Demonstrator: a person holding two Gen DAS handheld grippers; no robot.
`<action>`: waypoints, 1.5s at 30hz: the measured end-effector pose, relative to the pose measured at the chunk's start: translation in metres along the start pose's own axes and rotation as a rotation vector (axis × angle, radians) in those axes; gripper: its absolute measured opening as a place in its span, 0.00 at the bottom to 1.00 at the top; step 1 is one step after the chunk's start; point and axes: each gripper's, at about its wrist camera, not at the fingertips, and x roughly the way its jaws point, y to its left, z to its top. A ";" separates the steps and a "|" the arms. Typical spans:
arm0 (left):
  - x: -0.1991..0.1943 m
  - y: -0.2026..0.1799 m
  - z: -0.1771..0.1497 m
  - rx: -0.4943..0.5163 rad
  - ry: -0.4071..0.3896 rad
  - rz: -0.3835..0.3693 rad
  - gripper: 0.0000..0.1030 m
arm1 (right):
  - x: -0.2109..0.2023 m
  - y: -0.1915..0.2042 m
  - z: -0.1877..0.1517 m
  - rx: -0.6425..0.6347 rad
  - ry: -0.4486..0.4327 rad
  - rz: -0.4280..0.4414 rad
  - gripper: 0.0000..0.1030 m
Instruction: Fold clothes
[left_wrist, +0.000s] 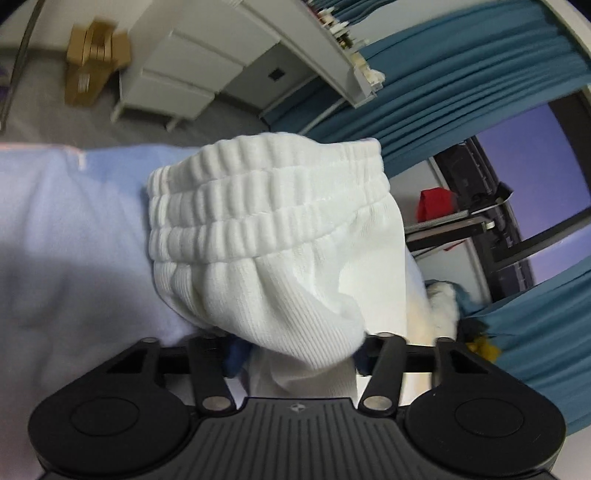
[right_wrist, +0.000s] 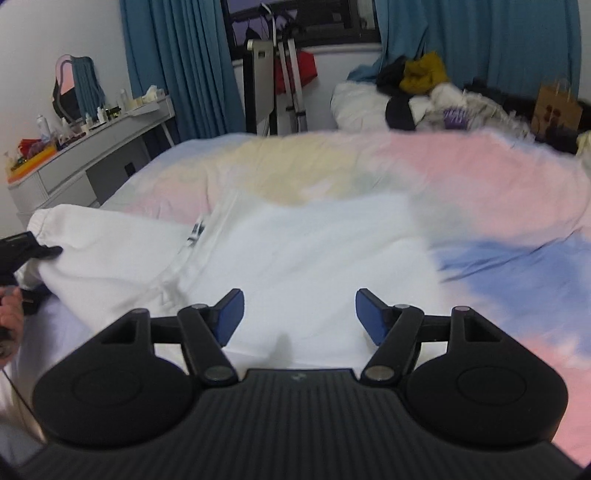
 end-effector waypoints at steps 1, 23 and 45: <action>0.004 -0.013 -0.002 0.040 -0.014 -0.006 0.30 | -0.008 -0.009 -0.002 0.011 -0.018 -0.016 0.73; -0.043 -0.349 -0.279 0.790 -0.363 -0.328 0.19 | -0.019 -0.168 -0.044 0.702 -0.135 -0.096 0.76; 0.050 -0.346 -0.482 1.700 0.000 -0.435 0.48 | 0.026 -0.192 -0.051 0.915 -0.069 0.284 0.77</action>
